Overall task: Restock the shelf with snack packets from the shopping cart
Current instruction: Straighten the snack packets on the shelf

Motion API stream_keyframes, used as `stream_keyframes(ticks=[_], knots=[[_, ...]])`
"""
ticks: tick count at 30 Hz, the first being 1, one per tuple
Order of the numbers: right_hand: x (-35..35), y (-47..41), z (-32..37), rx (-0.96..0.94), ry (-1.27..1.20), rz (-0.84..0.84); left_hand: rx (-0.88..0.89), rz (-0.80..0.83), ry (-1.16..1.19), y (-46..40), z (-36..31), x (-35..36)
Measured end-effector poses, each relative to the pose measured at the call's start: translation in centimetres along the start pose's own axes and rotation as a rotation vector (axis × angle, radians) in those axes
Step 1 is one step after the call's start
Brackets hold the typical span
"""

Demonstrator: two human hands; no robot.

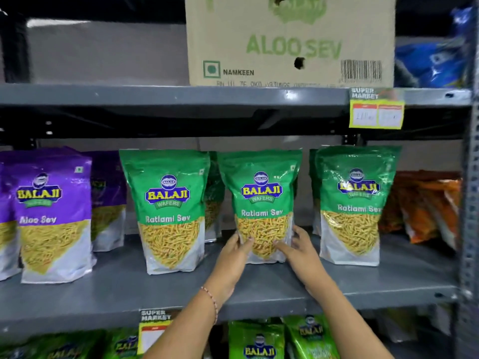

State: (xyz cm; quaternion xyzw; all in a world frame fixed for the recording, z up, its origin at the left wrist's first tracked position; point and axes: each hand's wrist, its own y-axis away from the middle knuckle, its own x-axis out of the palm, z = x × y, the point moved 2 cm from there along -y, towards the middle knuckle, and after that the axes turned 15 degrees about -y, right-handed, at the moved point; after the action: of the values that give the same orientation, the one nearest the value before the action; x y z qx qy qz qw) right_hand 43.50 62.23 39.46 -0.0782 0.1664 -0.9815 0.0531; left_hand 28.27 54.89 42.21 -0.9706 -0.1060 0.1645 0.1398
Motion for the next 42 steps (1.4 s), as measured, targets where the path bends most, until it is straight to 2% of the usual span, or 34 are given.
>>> stream_keyframes(ticks=[9, 26, 29, 31, 33, 36, 38, 40, 42], knots=[[-0.9, 0.1, -0.1, -0.024, -0.181, -0.114, 0.033, 0.128, -0.152, -0.2, 0.9, 0.6], [-1.1, -0.2, -0.4, -0.044, -0.177, -0.165, 0.069, 0.177, -0.199, 0.3, 0.3, 1.0], [-0.7, 1.5, 1.4, -0.210, -0.048, -0.246, 0.053, 0.101, -0.176, 0.7, -0.1, 0.6], [0.7, 3.5, 3.3, -0.470, 0.079, -0.315, 0.072, -0.044, -0.169, 1.2, -0.3, -0.8], [3.5, 5.4, 4.3, -0.608, 0.082, -0.246, 0.188, -0.248, -0.094, 2.0, -0.8, -3.0], [9.8, 6.5, 3.8, -0.478, -0.059, 0.035, 0.332, -0.571, 0.070, 3.6, -1.0, -7.8], [13.6, 6.9, 3.5, -0.310, -0.139, 0.159, 0.325, -0.700, 0.123, 4.1, 0.3, -10.9], [16.5, 6.9, 3.1, -0.158, -0.141, 0.225, 0.194, -0.727, 0.108, 3.8, 2.6, -13.5], [18.1, 6.9, 2.7, -0.079, -0.135, 0.287, 0.020, -0.604, 0.156, 3.1, 4.6, -14.8]])
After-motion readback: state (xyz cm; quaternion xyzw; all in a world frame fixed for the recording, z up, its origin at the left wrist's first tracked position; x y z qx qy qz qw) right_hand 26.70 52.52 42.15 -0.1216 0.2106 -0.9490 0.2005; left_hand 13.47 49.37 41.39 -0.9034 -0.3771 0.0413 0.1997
